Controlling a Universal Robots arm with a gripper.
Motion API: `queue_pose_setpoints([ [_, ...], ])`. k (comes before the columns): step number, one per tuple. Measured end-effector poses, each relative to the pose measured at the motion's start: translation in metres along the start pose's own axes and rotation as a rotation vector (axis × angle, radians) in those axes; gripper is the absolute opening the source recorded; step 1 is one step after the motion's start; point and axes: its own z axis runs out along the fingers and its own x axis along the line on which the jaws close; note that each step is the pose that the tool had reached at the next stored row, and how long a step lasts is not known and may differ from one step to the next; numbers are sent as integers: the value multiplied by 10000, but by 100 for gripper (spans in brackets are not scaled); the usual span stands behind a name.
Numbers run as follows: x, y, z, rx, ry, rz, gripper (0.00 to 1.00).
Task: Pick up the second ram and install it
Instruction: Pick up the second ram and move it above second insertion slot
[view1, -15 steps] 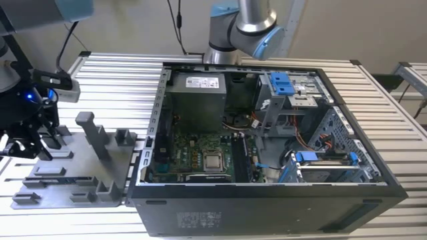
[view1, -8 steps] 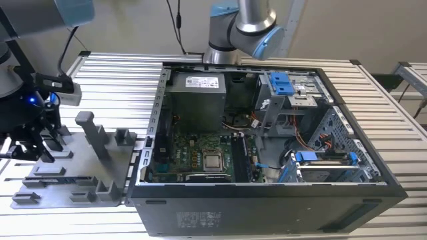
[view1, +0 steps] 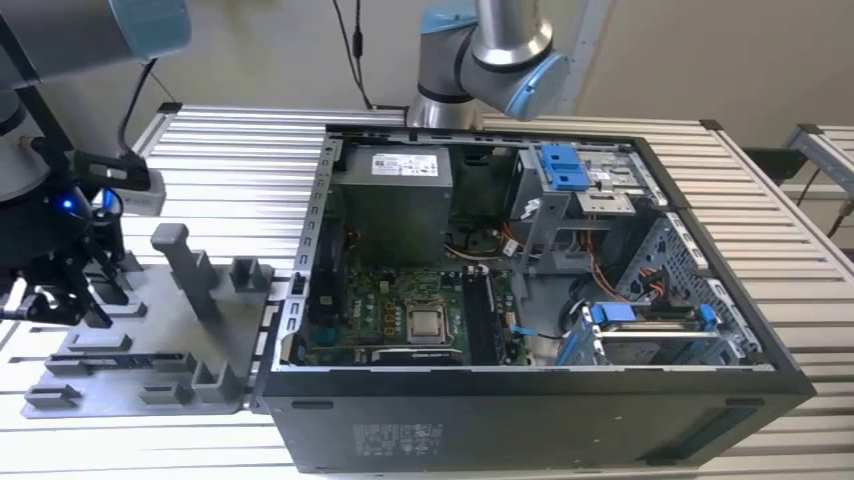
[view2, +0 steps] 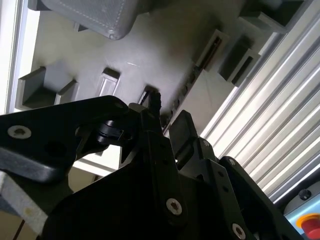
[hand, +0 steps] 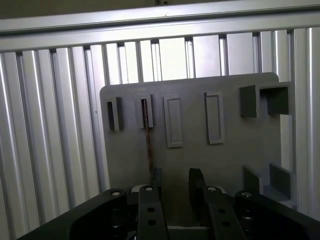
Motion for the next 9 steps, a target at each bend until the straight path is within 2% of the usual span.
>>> queue_pose_setpoints([
  [9,0,0,17,4,-1,0,36],
])
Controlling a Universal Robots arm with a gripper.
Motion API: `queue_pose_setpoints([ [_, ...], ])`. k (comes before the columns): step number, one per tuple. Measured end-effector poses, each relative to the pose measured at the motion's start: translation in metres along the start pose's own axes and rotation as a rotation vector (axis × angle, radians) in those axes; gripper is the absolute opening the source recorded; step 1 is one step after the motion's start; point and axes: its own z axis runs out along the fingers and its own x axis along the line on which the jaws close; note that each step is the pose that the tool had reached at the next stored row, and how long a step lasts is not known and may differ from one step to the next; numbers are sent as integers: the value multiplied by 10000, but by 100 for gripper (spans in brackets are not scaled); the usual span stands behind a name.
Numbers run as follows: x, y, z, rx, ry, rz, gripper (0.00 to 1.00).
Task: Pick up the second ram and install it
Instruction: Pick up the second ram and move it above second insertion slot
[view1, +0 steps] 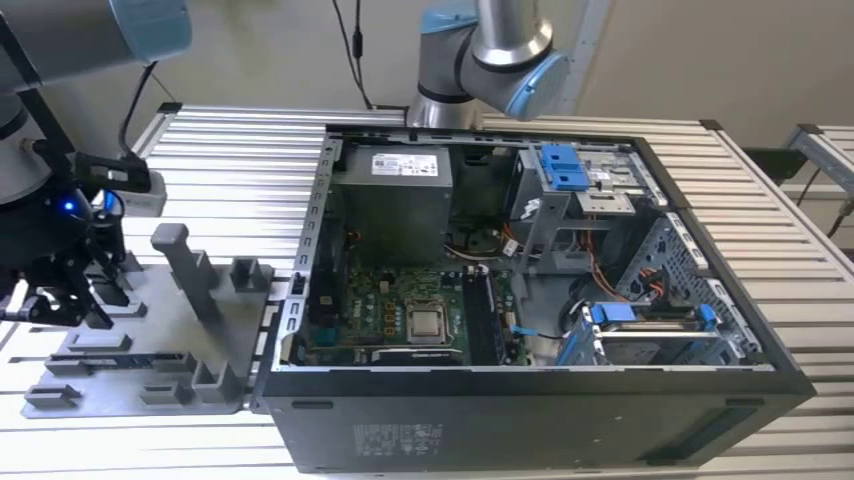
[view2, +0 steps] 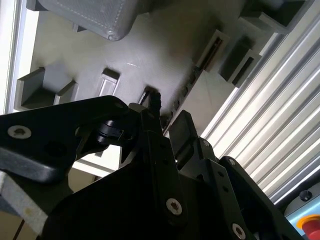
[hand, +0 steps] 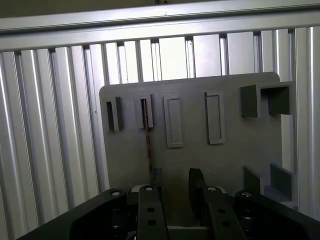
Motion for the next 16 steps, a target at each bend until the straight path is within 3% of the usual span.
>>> queue_pose_setpoints([
  [8,1,1,25,11,-2,1,36],
  [16,64,20,133,10,-1,-9,36],
])
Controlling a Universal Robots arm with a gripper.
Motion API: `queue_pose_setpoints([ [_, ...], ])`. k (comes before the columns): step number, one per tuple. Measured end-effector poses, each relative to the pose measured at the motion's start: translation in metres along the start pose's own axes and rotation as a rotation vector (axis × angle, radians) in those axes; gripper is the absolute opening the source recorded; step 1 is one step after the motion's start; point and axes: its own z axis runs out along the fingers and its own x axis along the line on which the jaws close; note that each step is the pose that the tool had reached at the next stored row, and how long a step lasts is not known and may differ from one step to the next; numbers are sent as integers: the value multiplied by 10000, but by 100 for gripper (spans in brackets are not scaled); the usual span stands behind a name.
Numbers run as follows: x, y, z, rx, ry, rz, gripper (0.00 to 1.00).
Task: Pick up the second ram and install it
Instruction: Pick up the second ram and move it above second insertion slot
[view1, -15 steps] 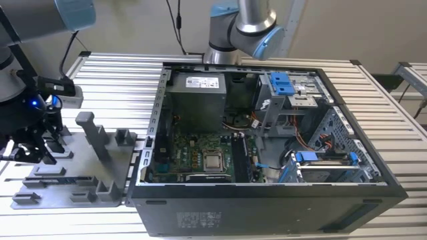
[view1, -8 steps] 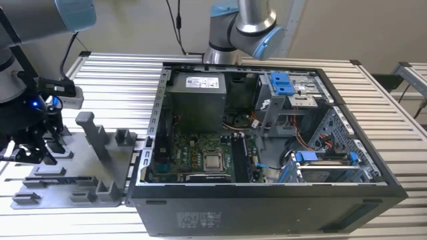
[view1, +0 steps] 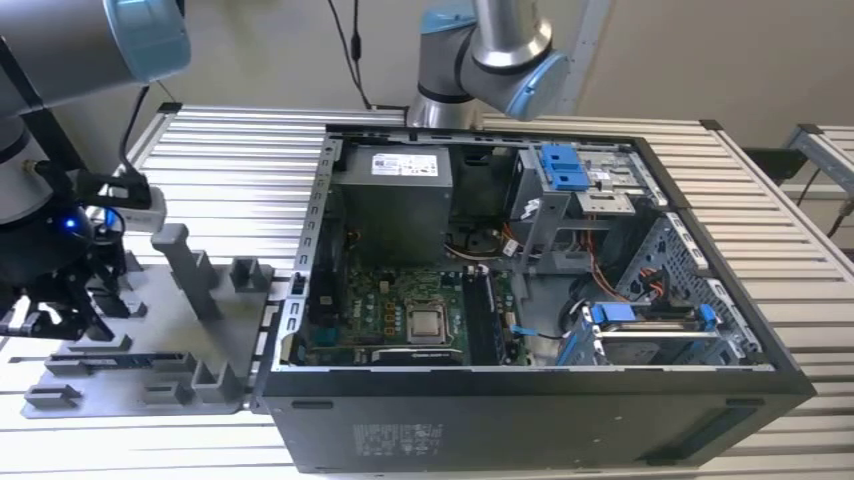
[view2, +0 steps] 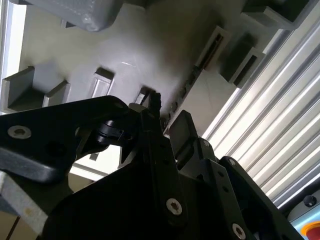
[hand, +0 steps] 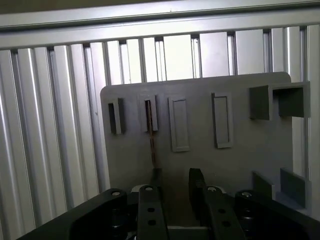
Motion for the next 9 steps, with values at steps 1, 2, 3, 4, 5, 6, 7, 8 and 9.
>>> queue_pose_setpoints([
  [1,13,2,11,-1,2,-2,36],
  [2,29,3,24,0,1,-4,36],
  [3,46,4,37,1,0,-6,36],
  [4,65,4,48,0,1,-6,36],
  [5,87,4,61,1,0,-8,36],
  [6,106,4,73,0,1,-9,36],
  [7,126,5,87,0,1,-11,36],
  [8,143,5,100,-1,2,-18,36],
  [9,151,9,111,19,-2,-33,36],
])
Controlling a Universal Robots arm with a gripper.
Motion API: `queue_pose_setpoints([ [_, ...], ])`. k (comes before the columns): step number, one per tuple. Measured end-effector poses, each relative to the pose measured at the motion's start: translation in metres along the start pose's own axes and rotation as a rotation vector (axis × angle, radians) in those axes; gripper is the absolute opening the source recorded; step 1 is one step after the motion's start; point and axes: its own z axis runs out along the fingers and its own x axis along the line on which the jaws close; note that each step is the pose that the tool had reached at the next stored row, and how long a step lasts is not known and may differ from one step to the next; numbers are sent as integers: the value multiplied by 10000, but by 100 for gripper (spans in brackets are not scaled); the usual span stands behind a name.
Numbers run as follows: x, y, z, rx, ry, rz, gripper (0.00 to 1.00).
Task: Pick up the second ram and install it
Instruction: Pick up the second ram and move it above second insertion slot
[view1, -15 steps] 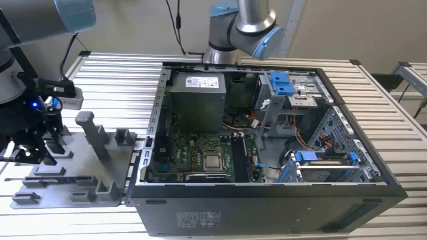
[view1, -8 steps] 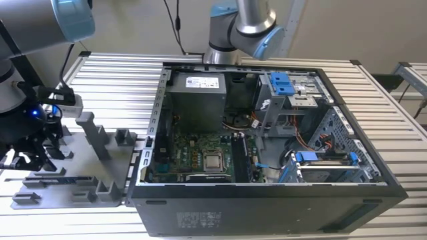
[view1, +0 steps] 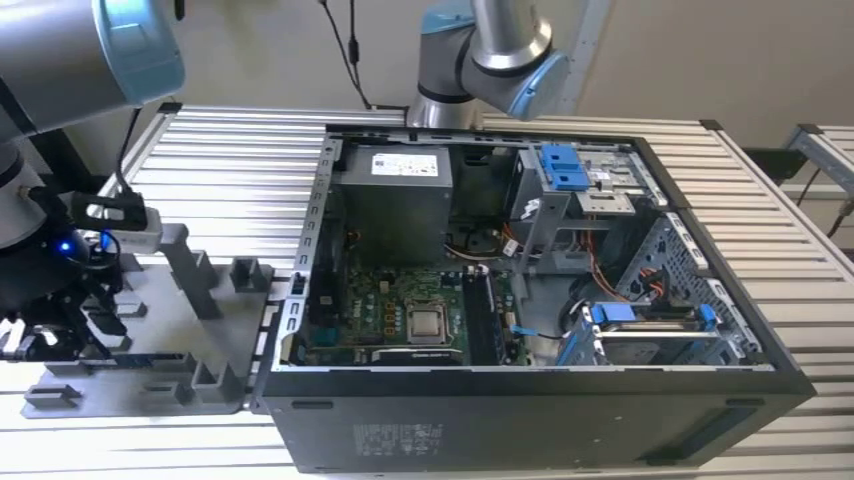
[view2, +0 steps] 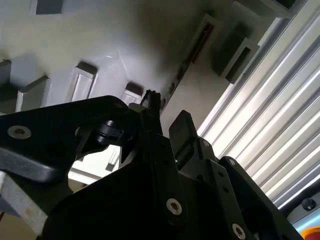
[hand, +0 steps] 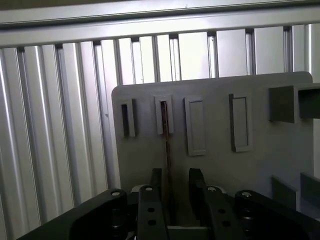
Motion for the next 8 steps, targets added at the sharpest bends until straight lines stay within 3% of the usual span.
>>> queue_pose_setpoints([
  [5,5,15,42,234,-19,-227,36],
  [8,6,23,81,234,-18,-338,36],
])
